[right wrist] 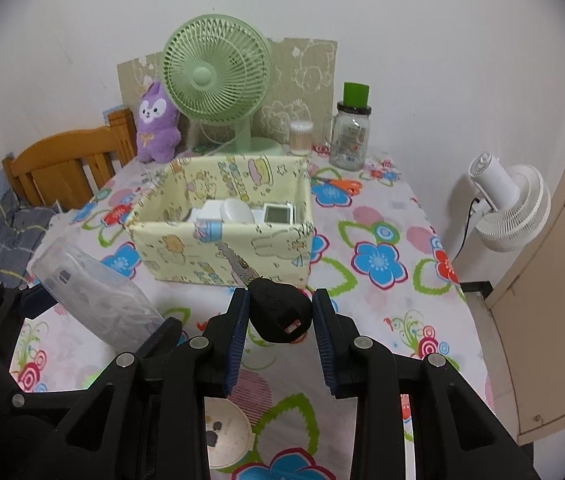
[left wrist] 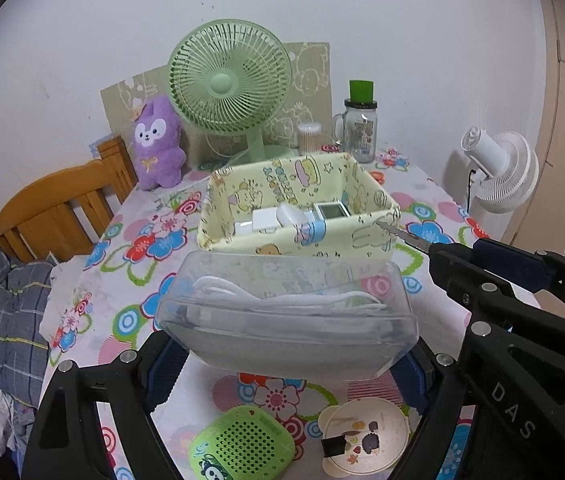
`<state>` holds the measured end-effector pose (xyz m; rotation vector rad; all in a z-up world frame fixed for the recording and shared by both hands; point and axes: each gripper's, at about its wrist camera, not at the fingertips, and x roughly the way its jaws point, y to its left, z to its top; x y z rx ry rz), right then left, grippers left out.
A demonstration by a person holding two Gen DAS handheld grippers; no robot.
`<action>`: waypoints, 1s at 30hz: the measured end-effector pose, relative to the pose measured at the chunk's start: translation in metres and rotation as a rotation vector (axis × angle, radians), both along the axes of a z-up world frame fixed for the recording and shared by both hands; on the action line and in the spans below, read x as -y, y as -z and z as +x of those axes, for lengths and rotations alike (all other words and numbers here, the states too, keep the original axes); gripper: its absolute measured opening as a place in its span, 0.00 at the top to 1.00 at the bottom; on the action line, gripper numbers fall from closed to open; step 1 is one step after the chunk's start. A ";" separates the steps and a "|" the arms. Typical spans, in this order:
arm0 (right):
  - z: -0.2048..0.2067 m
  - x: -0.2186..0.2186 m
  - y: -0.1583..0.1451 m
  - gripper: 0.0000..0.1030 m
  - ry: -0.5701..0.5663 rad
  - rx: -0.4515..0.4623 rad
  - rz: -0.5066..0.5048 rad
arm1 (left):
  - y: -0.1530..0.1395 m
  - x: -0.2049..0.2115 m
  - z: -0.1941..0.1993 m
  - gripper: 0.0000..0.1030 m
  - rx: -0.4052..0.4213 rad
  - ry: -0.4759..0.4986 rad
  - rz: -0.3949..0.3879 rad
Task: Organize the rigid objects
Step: 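Lift the clear box in the left tool and the key fob in the right tool toward the basket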
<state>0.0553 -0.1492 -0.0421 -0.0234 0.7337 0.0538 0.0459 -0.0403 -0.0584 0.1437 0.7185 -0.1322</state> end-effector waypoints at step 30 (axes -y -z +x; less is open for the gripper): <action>0.062 -0.002 -0.024 0.66 -0.015 0.020 0.023 | -0.023 -0.002 0.063 0.14 0.007 -0.011 0.005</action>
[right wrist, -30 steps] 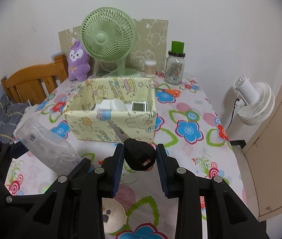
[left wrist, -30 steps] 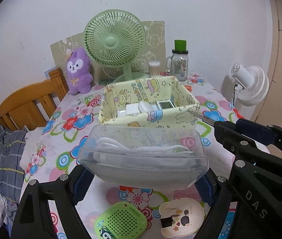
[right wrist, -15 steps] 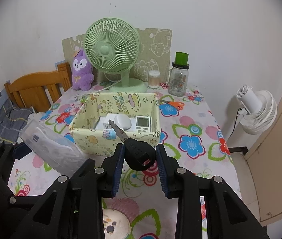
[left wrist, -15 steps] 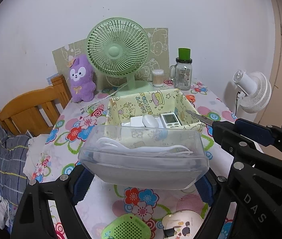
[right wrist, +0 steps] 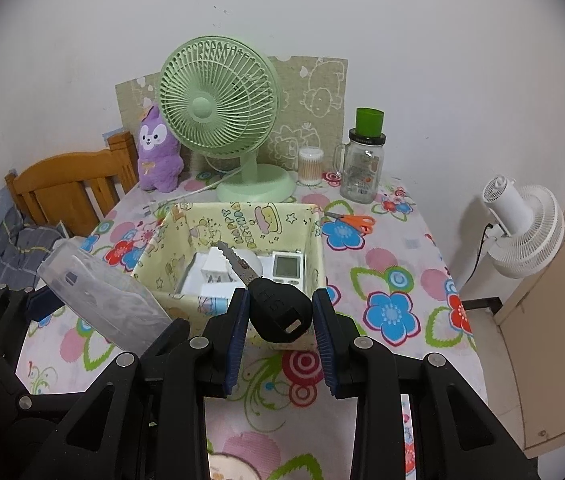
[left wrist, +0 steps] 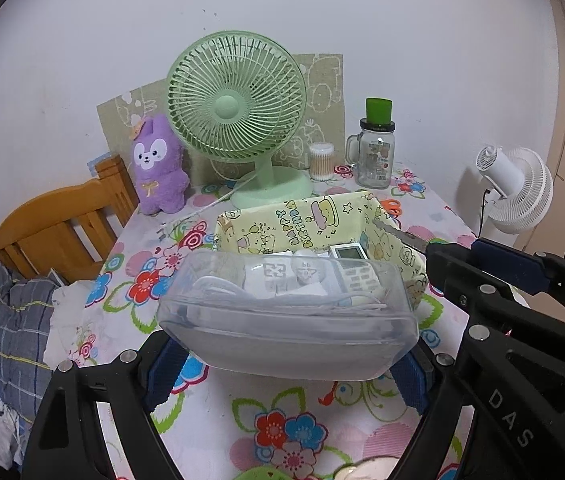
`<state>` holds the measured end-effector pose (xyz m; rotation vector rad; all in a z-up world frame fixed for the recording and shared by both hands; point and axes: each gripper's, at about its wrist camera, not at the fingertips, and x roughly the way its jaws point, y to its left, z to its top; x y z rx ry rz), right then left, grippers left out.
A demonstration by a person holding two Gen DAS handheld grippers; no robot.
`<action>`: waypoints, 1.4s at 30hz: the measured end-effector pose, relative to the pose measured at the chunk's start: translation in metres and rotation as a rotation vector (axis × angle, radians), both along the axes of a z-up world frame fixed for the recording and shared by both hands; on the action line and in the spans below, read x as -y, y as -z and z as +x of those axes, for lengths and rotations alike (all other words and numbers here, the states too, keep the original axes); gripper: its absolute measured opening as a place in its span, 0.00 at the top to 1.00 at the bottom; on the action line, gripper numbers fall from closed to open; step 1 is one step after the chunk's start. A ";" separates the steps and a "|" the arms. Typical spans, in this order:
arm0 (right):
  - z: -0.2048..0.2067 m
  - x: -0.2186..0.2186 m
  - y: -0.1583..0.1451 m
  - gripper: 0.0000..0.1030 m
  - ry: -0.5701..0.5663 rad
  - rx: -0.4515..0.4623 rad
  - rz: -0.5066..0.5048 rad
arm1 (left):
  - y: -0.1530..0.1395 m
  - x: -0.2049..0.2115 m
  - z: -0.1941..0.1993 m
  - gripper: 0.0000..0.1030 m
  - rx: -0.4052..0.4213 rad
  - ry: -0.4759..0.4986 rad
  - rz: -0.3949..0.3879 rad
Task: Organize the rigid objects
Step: 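Lift the clear box in the left tool and the key fob in the right tool toward the basket, then lower the clear box into the basket while the right tool lowers the key fob beside it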
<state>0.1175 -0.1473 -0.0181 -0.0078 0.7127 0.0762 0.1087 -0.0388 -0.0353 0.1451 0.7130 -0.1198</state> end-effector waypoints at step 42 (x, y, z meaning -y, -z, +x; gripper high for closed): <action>0.107 -0.018 0.055 0.66 -0.055 -0.123 0.020 | 0.056 -0.004 0.102 0.13 -0.140 -0.007 -0.008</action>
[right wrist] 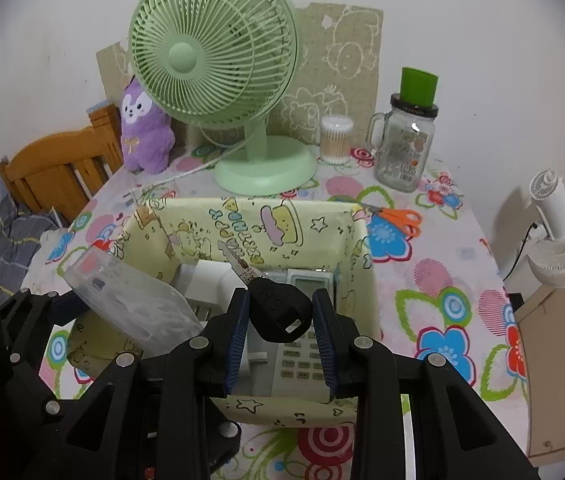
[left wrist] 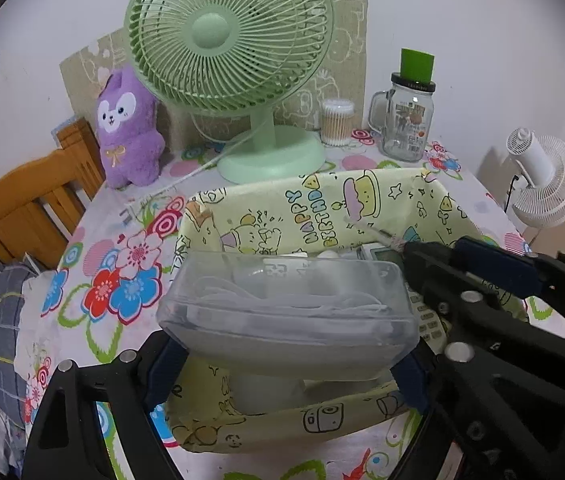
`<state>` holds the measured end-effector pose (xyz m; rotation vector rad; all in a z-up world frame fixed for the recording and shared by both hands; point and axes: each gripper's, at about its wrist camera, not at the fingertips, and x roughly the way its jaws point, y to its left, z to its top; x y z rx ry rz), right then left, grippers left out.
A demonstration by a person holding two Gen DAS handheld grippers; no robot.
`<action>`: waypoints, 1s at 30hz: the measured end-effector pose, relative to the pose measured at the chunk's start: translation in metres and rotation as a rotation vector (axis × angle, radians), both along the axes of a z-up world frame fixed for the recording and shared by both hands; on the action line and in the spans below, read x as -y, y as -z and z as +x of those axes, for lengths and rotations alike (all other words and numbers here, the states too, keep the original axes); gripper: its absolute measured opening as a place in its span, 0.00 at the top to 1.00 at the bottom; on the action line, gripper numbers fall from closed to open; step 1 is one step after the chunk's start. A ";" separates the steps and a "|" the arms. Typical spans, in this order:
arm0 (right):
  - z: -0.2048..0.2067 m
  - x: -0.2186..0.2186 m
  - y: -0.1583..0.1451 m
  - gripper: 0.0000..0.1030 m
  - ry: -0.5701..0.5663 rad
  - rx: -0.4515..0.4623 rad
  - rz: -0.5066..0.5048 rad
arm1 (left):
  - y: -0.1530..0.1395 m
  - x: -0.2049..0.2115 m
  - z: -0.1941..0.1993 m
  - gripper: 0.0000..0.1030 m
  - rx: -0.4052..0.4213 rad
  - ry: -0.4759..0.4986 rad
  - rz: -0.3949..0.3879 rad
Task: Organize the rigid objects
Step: 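Lower the clear box into the basket while the right tool lowers the key fob beside it, then open the left tool to drop the clear box while the right tool releases the key fob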
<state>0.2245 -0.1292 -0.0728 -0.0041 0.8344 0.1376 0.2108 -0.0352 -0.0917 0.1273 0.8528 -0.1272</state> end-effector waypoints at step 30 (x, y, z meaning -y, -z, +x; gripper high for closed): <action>-0.024 0.003 -0.008 0.34 0.017 0.003 0.026 | -0.017 -0.003 -0.036 0.05 0.043 0.021 0.002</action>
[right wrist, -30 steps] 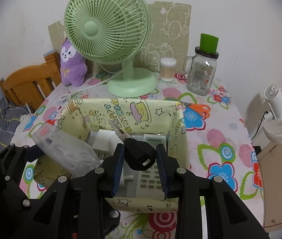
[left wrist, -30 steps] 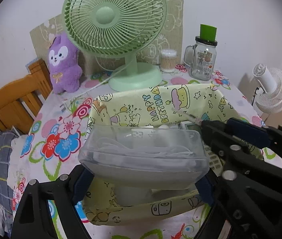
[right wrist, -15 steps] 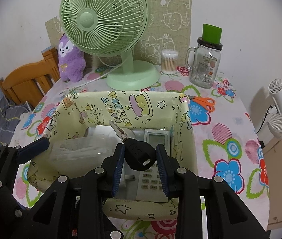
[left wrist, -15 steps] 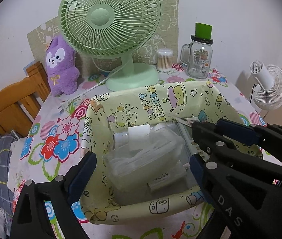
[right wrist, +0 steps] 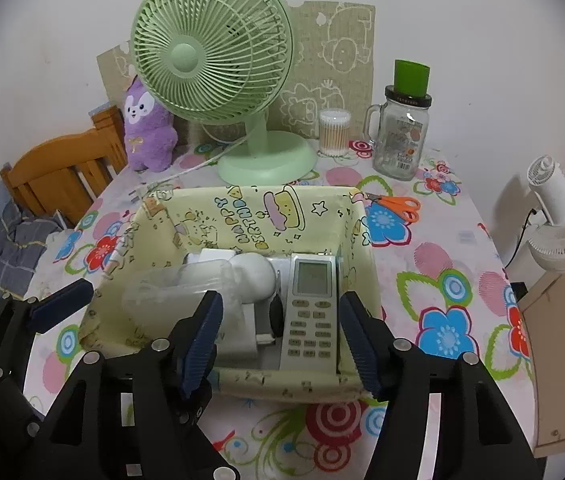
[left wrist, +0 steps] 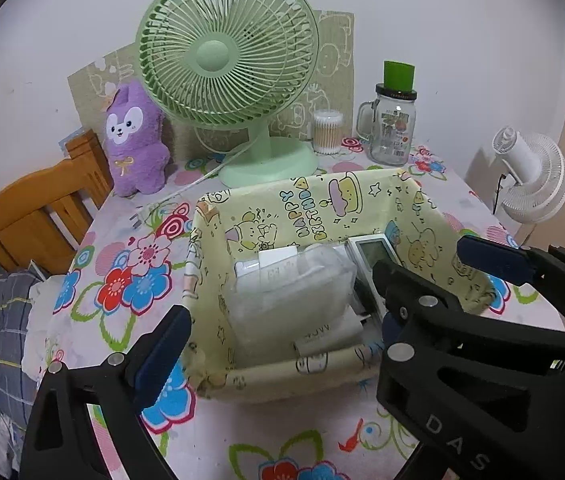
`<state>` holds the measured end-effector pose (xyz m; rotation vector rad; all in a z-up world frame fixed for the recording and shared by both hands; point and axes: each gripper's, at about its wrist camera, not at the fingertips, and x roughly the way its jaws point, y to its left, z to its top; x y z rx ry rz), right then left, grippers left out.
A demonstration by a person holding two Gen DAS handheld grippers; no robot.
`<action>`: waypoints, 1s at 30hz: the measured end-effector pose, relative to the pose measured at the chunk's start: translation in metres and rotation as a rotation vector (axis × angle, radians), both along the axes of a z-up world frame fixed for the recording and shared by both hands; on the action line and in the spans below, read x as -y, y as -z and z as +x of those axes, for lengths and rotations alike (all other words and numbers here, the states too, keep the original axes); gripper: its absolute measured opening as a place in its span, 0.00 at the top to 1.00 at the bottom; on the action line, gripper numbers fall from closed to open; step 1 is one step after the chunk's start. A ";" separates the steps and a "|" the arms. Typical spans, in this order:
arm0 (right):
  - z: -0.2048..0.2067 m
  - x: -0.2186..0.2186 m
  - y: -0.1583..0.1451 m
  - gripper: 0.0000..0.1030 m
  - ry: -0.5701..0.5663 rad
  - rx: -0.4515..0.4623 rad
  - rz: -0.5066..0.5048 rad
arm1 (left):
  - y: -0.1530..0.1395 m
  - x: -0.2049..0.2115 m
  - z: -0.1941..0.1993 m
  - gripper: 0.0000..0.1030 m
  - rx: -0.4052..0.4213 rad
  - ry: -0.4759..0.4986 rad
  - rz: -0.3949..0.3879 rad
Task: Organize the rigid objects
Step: 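Open the left tool to drop the clear box while the right tool releases the key fob, then withdraw both open tools from the basket back over the table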
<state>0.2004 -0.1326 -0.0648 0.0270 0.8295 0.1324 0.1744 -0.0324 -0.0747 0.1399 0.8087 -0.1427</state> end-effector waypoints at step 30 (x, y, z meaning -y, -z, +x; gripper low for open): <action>-0.099 -0.001 -0.036 0.14 0.004 0.099 -0.007 | -0.030 -0.005 -0.090 0.00 0.078 0.023 -0.030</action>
